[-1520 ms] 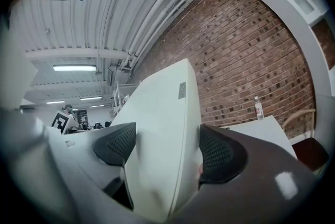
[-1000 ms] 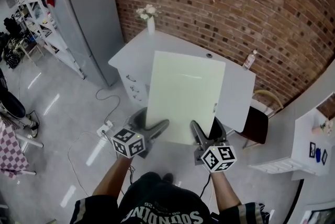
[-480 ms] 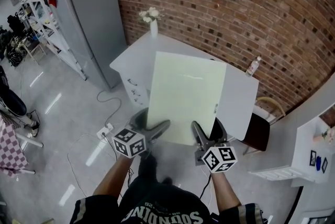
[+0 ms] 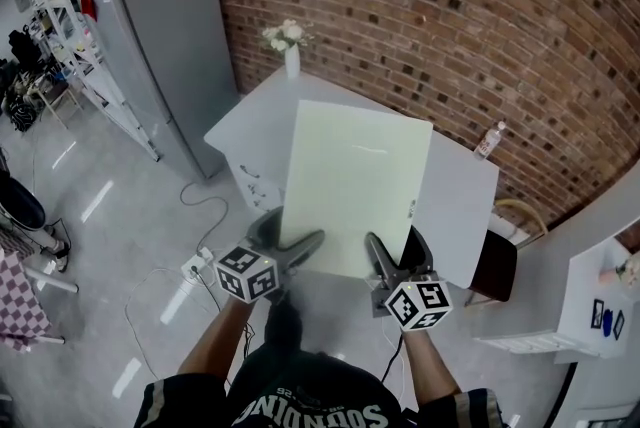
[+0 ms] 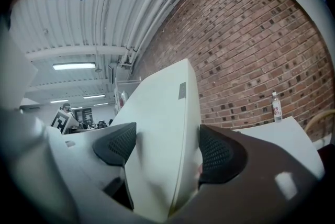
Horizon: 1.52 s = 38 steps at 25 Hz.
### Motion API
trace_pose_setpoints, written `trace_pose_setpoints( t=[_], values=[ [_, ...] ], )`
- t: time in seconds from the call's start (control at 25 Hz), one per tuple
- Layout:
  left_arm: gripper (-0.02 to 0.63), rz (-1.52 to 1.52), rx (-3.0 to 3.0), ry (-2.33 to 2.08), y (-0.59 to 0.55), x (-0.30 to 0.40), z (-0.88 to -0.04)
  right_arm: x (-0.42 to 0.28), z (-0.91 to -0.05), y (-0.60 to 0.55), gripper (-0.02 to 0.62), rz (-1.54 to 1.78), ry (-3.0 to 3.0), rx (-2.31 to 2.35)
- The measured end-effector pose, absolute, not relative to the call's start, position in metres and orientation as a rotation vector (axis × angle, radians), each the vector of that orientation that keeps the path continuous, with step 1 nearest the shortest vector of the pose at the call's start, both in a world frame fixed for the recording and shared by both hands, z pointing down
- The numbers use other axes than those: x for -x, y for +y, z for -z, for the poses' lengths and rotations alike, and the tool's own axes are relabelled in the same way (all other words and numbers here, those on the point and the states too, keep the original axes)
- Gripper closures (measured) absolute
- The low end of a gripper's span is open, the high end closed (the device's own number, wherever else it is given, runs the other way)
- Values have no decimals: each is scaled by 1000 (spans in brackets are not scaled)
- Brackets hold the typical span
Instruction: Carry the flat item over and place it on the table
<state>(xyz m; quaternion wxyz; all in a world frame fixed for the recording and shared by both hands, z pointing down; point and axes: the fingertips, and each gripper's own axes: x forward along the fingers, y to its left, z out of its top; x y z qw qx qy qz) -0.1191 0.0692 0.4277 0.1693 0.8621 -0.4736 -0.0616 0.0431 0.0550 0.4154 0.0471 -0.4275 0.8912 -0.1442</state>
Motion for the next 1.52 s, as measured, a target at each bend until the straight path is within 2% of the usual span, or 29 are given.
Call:
trace_pose_setpoints(
  t=[1.04,1.28,1.52],
  values=[
    [182,110,-2498,-1141,-177,268,-441,106,-424,-168,230,494,2650,1514],
    [182,98,-2501,-1078,-200,274,-452,112,-434,-184,230,513,2628,1572],
    [181,61,-2540,-981,-219,246,-456,86,-441,-191,232,541,2548,1664]
  ],
)
